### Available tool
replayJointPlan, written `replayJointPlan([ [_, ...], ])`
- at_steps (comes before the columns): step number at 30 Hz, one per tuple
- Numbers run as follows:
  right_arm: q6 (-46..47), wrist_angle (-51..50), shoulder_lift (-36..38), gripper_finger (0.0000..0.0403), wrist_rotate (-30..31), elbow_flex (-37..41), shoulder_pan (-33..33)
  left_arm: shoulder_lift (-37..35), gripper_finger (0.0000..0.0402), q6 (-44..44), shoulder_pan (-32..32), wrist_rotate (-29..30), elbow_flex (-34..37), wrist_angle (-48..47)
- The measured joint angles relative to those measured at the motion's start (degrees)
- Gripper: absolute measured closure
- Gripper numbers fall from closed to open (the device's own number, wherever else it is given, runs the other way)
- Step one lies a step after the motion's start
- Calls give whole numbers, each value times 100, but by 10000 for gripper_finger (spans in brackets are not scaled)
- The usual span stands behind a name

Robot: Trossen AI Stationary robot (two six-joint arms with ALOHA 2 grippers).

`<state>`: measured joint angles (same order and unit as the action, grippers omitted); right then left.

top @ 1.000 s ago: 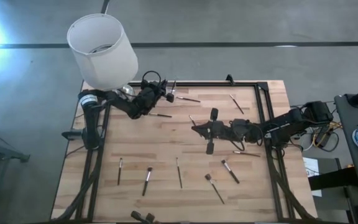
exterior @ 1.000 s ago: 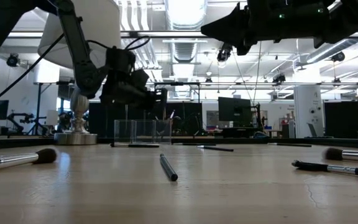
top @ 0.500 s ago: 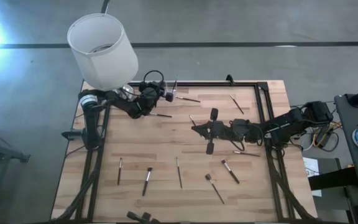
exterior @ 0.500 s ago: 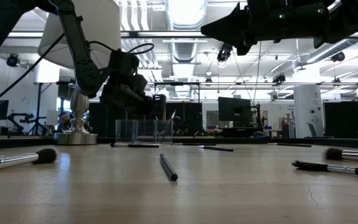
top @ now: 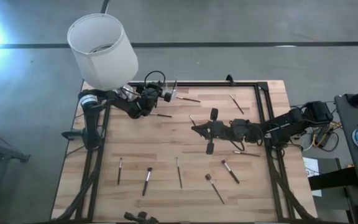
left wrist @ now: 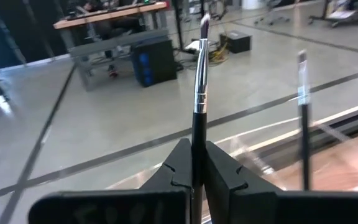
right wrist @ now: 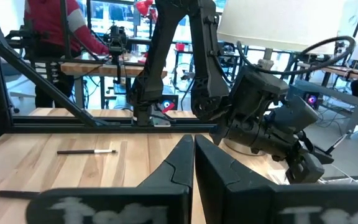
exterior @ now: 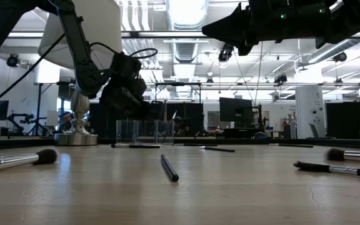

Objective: Put items in baskets/containers
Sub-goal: Put the eyeshadow brush into the transparent organizer

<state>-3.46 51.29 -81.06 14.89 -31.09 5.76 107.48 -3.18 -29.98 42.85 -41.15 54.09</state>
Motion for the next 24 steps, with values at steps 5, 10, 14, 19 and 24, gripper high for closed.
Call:
replayJointPlan([
  [5,-2,0,0,394,-13,0,0,-4,368,-36,-6,58,0,-139],
  [10,-2,0,0,394,-13,0,-1,-15,364,-240,-6,47,-2,-166],
  [14,-2,0,0,394,-37,0,-2,-140,362,-394,-1,-281,-2,-402],
  [19,-2,-1,0,394,-40,0,0,-493,361,-638,9,-364,-20,-1058],
  [24,-2,0,0,394,-39,2,-2,-923,360,-741,12,-708,-39,-1698],
])
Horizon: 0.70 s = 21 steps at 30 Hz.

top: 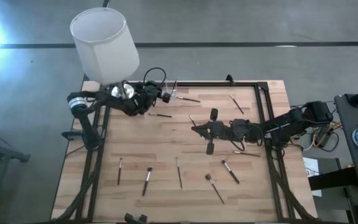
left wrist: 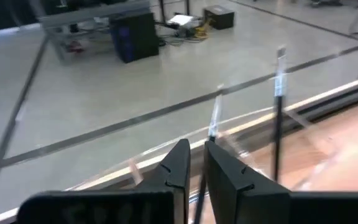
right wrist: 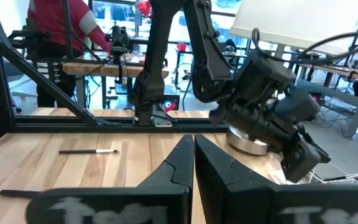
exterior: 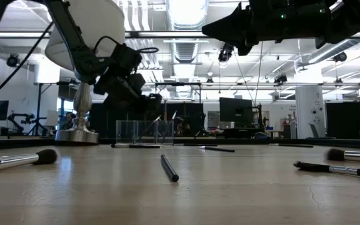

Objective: Put items in baskets/containers
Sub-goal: Put the eyeshadow brush into the transparent organizer

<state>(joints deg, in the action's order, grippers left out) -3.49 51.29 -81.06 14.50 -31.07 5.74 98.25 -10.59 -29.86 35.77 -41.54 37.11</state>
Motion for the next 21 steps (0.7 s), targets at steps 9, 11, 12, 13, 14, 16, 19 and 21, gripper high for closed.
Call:
replayJointPlan([
  [9,-26,2,0,394,2,0,2,-583,360,-13,266,-643,70,-615],
  [11,-13,2,0,394,2,0,2,-611,360,-14,368,-643,70,-621],
  [12,-13,2,0,394,2,0,2,-617,360,-13,422,-641,70,-626],
  [13,-11,2,0,394,2,0,0,-621,360,-13,476,-640,70,-625],
  [14,-1,2,-1,394,2,0,1,-623,360,-15,533,-634,70,-626],
  [16,5,2,-2,394,2,0,1,-623,360,-13,642,-630,70,-649],
  [19,7,2,0,394,2,0,2,-624,360,-33,790,-630,70,-672],
  [21,5,0,0,394,2,0,2,-627,360,-57,892,-622,70,-770],
])
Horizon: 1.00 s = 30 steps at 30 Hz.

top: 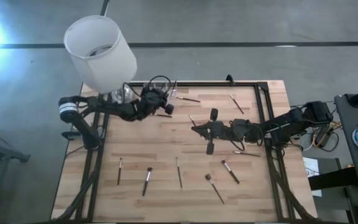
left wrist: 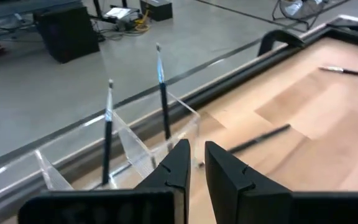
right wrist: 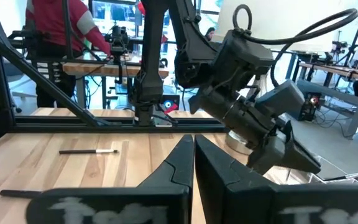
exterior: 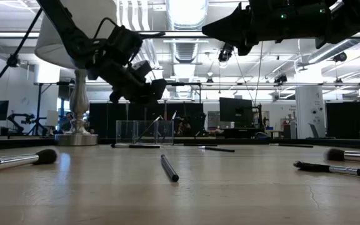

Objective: Put items in baskets/containers
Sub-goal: Put the eyeshadow brush into the transparent organizer

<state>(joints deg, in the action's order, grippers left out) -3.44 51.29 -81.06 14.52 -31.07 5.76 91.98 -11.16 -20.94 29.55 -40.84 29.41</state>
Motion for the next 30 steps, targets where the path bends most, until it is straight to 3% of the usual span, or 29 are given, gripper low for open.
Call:
replayJointPlan([
  [7,0,-14,0,394,0,0,0,-16,363,61,538,4,4,-757],
  [12,1,-196,-2,394,2,0,0,-22,391,230,1239,-12,10,-1652],
  [15,89,-347,-2,394,2,-2,0,-22,399,221,1763,-13,211,-1686],
  [19,149,-538,-2,394,2,-5,0,-39,401,170,2410,-75,790,-795],
  [24,513,-1032,-2,394,78,-15,-19,-44,401,-116,2766,-639,1729,1089],
  [30,1950,-2989,-80,388,517,-407,-262,-44,401,-122,2779,-1408,2817,3519],
])
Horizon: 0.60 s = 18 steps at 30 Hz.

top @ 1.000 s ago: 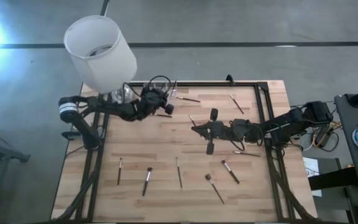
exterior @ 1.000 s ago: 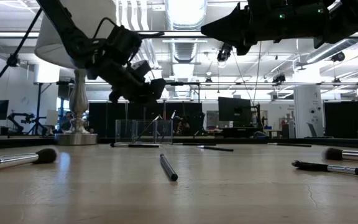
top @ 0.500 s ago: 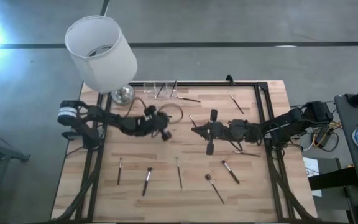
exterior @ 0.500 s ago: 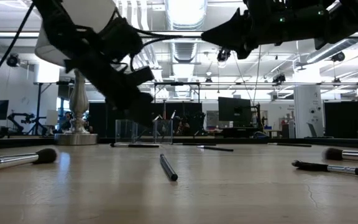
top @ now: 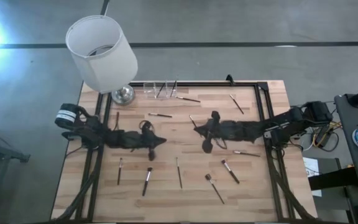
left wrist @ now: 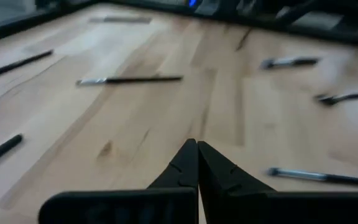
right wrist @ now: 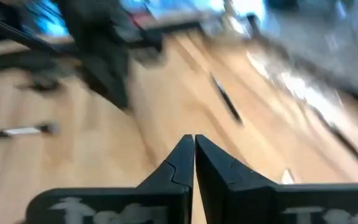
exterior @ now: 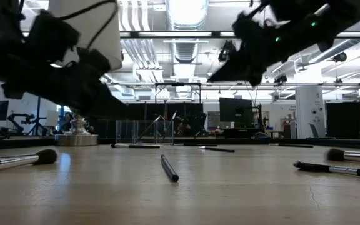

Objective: Put items in baskets/containers
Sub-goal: Put the eyeshadow brush into the transparent organizer

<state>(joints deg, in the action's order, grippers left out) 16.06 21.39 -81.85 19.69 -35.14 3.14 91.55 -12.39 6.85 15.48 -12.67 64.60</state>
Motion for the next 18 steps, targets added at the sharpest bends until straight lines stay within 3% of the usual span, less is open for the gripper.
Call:
replayJointPlan([
  [8,841,-2291,-896,323,-32,-1147,-861,-39,401,32,0,-95,845,1325],
  [14,1033,-2578,-1850,285,-995,-1853,-1511,-287,401,4,0,-99,1090,1384],
  [18,1057,-3060,-2389,277,-1029,-2430,-1675,-455,401,15,0,-91,1121,1241],
])
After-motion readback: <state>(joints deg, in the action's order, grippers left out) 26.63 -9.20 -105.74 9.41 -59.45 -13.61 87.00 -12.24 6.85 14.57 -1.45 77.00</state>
